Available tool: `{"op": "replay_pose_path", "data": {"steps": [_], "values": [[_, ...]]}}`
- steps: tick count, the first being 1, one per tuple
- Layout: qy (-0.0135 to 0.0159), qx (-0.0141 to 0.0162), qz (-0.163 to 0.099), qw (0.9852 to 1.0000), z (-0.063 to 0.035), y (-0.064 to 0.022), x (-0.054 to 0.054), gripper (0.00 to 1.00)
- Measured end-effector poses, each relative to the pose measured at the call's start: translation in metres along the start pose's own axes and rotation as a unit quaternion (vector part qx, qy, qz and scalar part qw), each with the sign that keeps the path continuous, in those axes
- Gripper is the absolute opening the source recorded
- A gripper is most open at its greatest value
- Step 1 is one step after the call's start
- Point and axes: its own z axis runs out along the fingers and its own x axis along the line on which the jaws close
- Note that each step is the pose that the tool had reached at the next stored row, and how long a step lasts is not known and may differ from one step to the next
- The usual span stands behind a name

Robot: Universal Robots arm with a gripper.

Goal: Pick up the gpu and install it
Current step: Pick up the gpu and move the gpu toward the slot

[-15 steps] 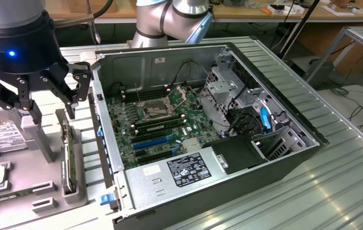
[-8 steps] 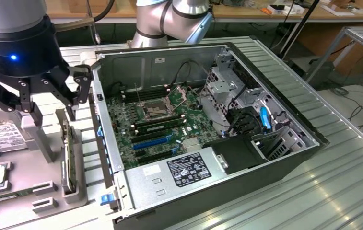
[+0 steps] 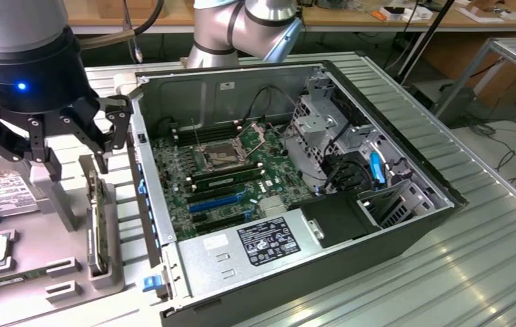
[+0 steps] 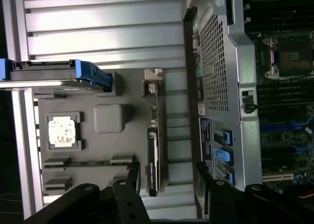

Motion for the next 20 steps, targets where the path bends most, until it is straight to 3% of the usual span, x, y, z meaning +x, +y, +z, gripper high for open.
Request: {"op": "replay_pose_path", "data": {"steps": [20], "values": [[-0.0001,0.0000,0.000,1.0000,0.0117,-0.0004,0.000,0.56]]}}
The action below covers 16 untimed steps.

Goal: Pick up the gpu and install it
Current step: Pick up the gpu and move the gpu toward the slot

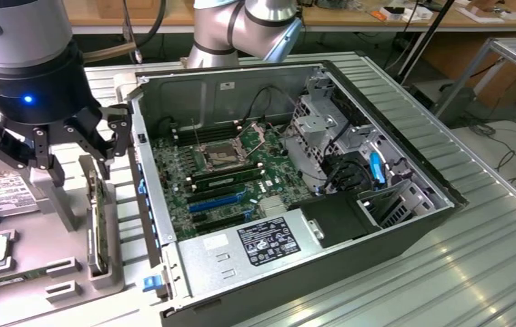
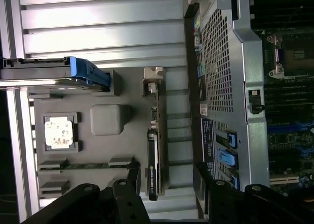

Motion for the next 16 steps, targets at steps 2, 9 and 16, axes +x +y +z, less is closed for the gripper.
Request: {"op": "replay_pose_path", "data": {"steps": [2,9,16], "values": [[0.0000,0.0000,0.000,1.0000,0.0015,-0.0001,0.0000,0.56],[0.0000,0.0000,0.000,1.0000,0.0056,-0.0003,0.0001,0.56],[0.0000,0.0000,0.000,1.0000,0.0088,-0.0005,0.0002,0.56]]}}
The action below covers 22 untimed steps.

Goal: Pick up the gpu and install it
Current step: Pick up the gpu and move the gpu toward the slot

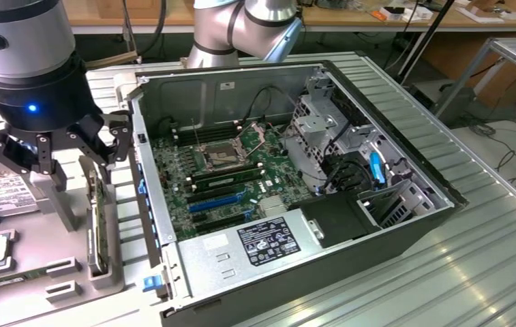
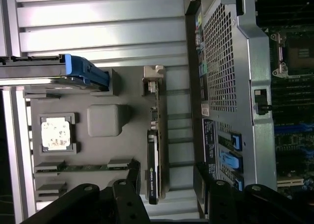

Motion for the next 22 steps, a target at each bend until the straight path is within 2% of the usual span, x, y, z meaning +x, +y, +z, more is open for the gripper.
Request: {"op": "replay_pose_path", "data": {"steps": [22], "values": [[-0.0006,0.0000,0.000,1.0000,0.0177,-0.0007,0.001,0.56]]}}
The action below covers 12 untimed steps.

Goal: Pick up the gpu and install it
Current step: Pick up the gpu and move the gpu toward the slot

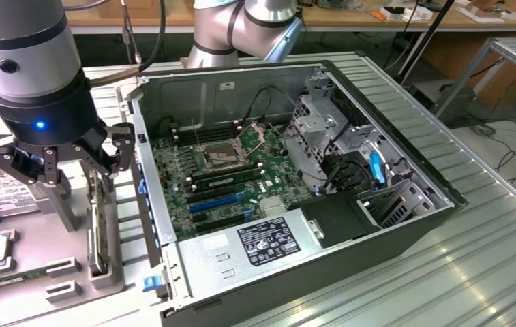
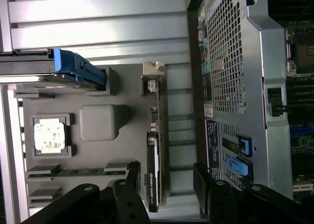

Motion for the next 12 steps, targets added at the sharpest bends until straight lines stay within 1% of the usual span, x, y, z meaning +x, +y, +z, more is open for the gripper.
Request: {"op": "replay_pose_path", "data": {"steps": [12], "values": [[0.0000,0.0000,0.000,1.0000,0.0069,-0.0003,0.0002,0.56]]}}
